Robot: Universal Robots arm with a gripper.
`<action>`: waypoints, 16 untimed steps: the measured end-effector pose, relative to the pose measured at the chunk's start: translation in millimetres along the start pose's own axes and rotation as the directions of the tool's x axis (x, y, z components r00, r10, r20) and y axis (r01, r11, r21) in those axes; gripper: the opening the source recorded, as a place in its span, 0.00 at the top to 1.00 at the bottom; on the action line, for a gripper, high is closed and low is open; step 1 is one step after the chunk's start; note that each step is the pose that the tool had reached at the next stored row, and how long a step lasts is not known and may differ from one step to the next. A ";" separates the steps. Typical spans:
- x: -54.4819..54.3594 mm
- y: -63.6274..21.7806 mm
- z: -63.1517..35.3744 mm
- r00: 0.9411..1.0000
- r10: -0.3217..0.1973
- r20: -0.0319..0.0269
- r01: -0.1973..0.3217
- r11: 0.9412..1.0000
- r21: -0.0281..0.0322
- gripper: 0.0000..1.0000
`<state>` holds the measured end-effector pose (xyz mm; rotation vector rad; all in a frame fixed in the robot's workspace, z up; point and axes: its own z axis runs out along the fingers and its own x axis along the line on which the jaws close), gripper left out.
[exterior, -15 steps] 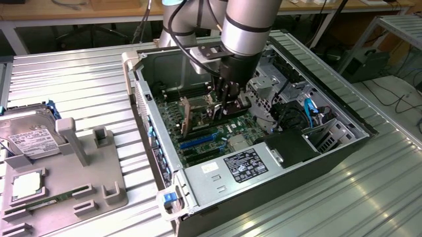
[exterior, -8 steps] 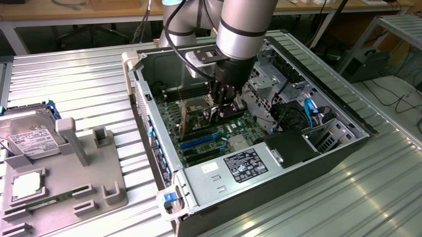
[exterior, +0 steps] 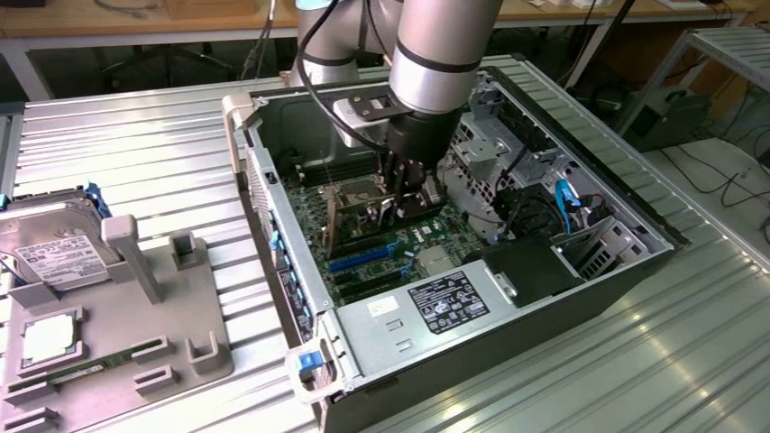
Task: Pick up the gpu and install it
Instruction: 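Insert the gpu into the slot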
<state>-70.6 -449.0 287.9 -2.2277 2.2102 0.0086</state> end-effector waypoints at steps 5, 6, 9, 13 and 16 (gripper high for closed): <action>-0.1 6.7 0.8 1.000 0.000 -0.001 0.000 1.000 0.000 0.72; -0.1 8.5 1.1 1.000 -0.001 -0.001 0.001 1.000 0.000 0.72; 0.0 11.5 2.6 1.000 -0.001 -0.001 0.001 1.000 0.000 0.72; 0.9 11.9 4.4 1.000 -0.001 -0.001 0.001 1.000 0.000 0.72; 1.1 12.6 5.3 1.000 -0.001 -0.001 0.001 1.000 0.000 0.72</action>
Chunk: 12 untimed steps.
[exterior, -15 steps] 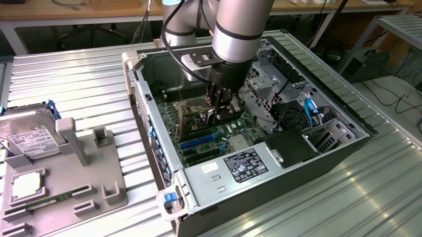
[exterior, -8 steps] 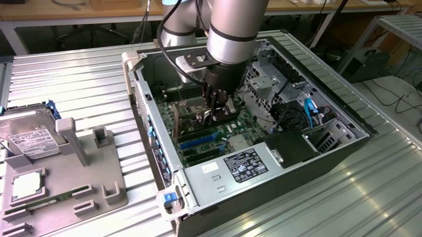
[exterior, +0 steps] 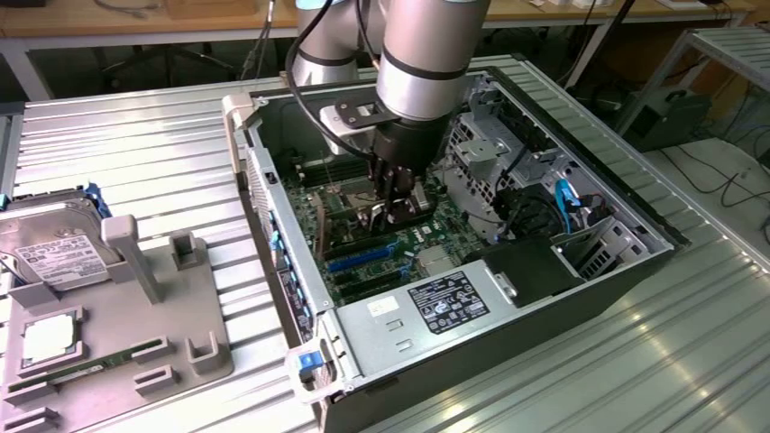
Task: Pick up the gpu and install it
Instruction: 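Insert the gpu into the slot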
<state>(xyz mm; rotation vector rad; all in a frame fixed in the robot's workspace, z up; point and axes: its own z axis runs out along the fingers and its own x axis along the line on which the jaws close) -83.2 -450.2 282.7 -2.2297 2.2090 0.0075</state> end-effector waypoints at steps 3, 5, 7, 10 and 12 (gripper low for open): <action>0.0 3.5 1.5 1.000 0.000 0.000 0.000 1.000 0.000 0.72; -0.1 4.1 2.5 1.000 0.000 0.000 0.000 1.000 0.000 0.72; 0.0 4.1 3.3 1.000 0.000 0.000 0.000 1.000 0.000 0.72; 0.0 5.3 4.2 1.000 0.000 0.000 0.000 1.000 0.000 0.72; -0.1 7.8 4.9 1.000 0.000 0.000 0.000 1.000 0.000 0.72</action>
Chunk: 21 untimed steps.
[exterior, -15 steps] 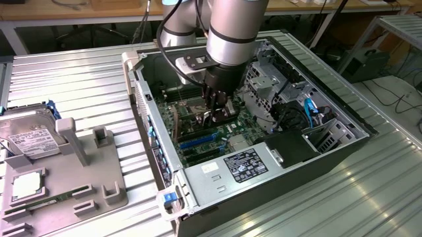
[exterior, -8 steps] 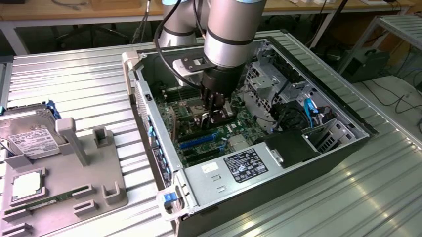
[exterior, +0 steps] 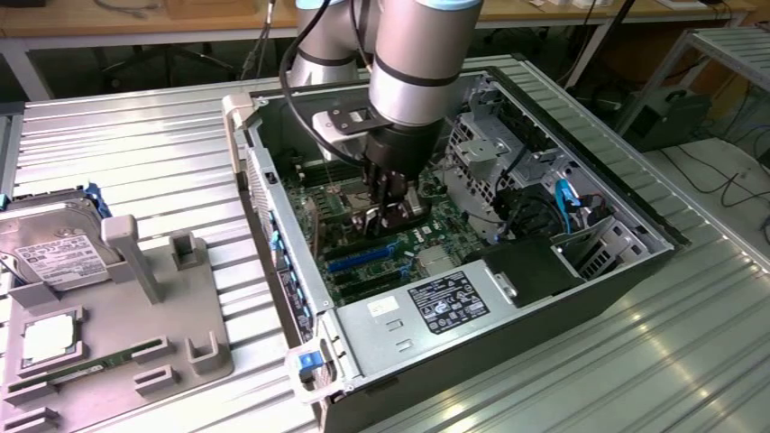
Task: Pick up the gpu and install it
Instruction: 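Insert the gpu into the slot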
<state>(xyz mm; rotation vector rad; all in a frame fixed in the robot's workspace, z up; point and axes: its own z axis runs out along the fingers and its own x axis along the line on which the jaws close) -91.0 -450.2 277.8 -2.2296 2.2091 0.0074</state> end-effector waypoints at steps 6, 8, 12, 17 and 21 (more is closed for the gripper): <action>0.2 2.3 1.7 1.000 0.000 -0.001 0.000 1.000 0.000 0.72; 0.2 4.0 2.5 1.000 0.000 -0.001 0.000 1.000 0.000 0.72; 0.4 4.9 4.6 1.000 0.000 -0.001 0.000 1.000 0.000 0.72; 1.9 4.9 6.9 1.000 0.000 -0.001 0.000 1.000 0.000 0.72; 2.1 6.0 8.6 1.000 0.000 -0.001 0.000 1.000 0.000 0.72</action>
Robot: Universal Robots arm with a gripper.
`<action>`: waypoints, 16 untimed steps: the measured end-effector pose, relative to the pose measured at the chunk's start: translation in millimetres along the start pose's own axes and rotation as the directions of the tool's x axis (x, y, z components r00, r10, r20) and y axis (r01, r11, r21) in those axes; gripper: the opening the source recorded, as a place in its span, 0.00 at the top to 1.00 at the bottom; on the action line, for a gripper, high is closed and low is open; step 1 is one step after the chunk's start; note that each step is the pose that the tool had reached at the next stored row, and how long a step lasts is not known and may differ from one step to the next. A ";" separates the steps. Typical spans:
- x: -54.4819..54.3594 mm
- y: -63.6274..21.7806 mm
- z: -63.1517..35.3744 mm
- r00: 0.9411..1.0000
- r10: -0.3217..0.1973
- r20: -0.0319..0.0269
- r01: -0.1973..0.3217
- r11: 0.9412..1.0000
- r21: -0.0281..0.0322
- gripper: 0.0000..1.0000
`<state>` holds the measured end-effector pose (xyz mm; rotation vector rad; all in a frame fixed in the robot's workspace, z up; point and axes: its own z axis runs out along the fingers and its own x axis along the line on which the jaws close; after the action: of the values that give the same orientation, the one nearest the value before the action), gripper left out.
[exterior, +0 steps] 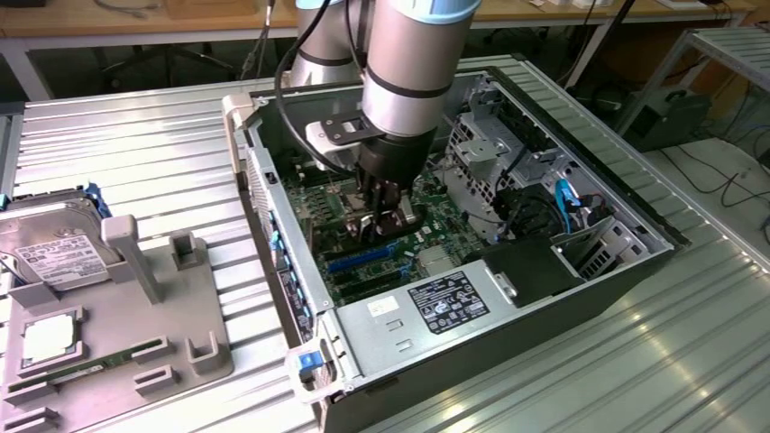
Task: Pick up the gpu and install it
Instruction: 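Insert the gpu into the slot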
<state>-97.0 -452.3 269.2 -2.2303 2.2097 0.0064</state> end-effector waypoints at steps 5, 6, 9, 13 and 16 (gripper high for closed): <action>1.1 1.3 1.2 1.000 0.000 0.000 0.000 1.000 0.000 0.72; 1.7 1.3 1.4 1.000 0.000 0.000 0.000 1.000 0.000 0.72; 2.6 1.7 2.1 1.000 0.000 0.000 0.000 1.000 0.000 0.72; 3.0 3.8 3.2 1.000 0.000 0.000 0.000 1.000 0.000 0.72; 3.0 6.2 4.4 1.000 -0.001 0.000 0.001 1.000 0.000 0.72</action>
<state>-103.2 -455.4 264.8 -2.2311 2.2086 0.0065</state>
